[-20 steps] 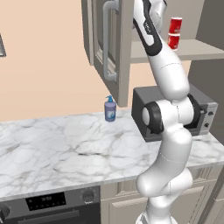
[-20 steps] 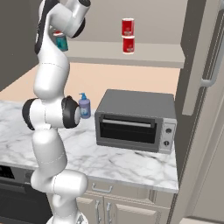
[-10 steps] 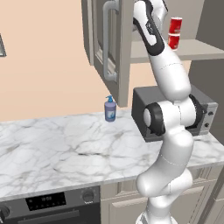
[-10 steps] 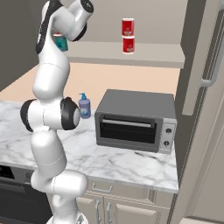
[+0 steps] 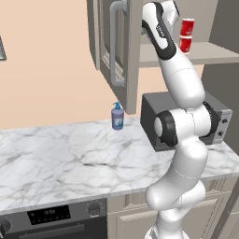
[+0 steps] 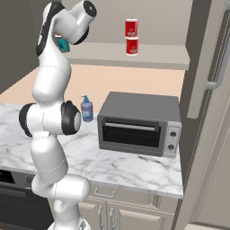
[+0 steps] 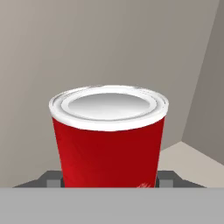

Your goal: Stack two cans on top of the other two cans in the cabinet.

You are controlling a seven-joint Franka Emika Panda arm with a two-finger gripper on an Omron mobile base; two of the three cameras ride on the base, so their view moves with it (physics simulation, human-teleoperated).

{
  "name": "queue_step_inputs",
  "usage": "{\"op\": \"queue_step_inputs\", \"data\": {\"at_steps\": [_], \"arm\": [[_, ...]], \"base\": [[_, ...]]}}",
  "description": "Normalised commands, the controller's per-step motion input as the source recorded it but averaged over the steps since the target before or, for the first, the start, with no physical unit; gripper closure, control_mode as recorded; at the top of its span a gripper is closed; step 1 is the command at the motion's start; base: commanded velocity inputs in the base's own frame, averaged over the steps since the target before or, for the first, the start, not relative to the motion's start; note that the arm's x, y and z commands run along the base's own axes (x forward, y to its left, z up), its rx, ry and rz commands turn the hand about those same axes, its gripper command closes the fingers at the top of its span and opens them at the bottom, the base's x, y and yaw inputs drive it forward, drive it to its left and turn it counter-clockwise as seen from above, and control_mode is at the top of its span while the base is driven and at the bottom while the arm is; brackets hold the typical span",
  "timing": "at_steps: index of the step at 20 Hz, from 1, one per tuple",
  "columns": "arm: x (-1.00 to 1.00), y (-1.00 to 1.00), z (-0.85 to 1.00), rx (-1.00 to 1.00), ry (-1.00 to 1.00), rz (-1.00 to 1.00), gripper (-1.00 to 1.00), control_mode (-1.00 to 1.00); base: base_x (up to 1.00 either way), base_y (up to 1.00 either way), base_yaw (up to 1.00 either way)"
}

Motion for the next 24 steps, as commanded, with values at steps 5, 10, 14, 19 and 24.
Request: {"op": "queue_step_inputs", "data": {"at_steps": [5, 10, 14, 19, 24], "arm": [[0.00, -0.05, -0.02, 0.04, 0.01, 0.00, -1.00, -1.00], [-0.11, -0.01, -0.11, 0.03, 0.07, 0.00, -1.00, -1.00], [-0.01, 0.00, -0.15, 0.01, 0.06, 0.00, -1.00, -1.00], [-0.02, -0.01, -0.05, 0.00, 0.01, 0.00, -1.00, -1.00], [-0.15, -0.14, -0.02, 0.00, 0.01, 0.00, -1.00, -1.00]], "base": [[0.00, 0.00, 0.00], [0.00, 0.00, 0.00], [0.00, 0.00, 0.00], [0.00, 0.00, 0.00], [0.00, 0.00, 0.00]]}}
